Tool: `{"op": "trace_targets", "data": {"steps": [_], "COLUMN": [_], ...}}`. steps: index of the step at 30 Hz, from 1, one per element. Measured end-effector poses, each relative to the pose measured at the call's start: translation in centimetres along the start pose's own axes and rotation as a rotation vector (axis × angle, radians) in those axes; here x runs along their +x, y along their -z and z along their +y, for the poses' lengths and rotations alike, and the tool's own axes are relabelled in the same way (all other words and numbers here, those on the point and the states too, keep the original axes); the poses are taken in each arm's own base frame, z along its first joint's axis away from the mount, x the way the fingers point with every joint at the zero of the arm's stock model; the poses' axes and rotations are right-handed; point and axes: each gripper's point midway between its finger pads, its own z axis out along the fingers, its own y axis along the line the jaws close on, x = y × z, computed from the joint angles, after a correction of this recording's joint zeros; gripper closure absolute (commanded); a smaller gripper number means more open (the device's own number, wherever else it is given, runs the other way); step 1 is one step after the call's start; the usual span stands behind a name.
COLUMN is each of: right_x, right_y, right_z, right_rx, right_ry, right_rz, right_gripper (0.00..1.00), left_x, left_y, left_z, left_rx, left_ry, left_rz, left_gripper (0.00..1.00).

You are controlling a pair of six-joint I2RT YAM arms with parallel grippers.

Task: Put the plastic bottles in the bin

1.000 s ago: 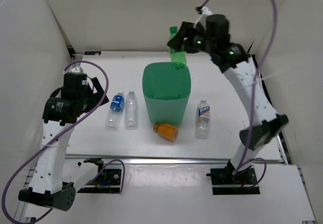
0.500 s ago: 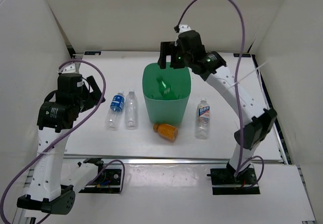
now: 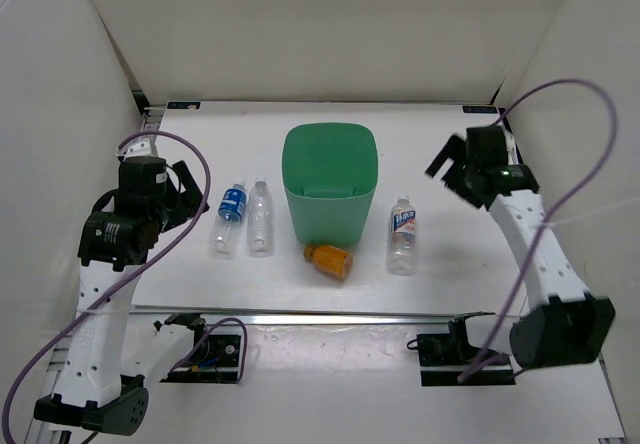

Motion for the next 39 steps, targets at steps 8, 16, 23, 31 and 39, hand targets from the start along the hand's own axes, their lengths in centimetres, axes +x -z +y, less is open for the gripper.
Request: {"op": "trace_targets", "data": {"steps": [8, 16, 23, 31, 39], "right_x": [14.3, 16.6, 21.0, 18.2, -2.2], "right_y": [-6.2, -8.1, -9.8, -8.1, 4.1], "right_z": [-5.9, -3.3, -3.0, -3.9, 9.9], "right_rx": [0.147, 0.085, 0.119, 0.19, -0.289], "right_ry": [0.063, 0.135, 0.197, 0.172, 0.122], "right_rz": [0.539, 0.62, 0.736, 0.615, 0.024], "right_gripper": [0.01, 0.01, 0.23, 0.67, 0.75], "left_x": [1.0, 3.3, 3.5, 3.9, 3.8], "left_y": [-0.3, -1.6, -1.3, -1.1, -0.8], "left_z": [0.3, 0.9, 1.0, 1.4, 1.8], "left_rx": [0.003, -0.02, -0.019, -0.034, -0.044], "left_ry": [0.01, 0.007, 0.012, 0.008, 0.009], "left_rz": [0.004, 0.068, 0.072, 0.082, 0.068], "left_gripper": [0.0, 0.0, 0.0, 0.0, 0.0]}}
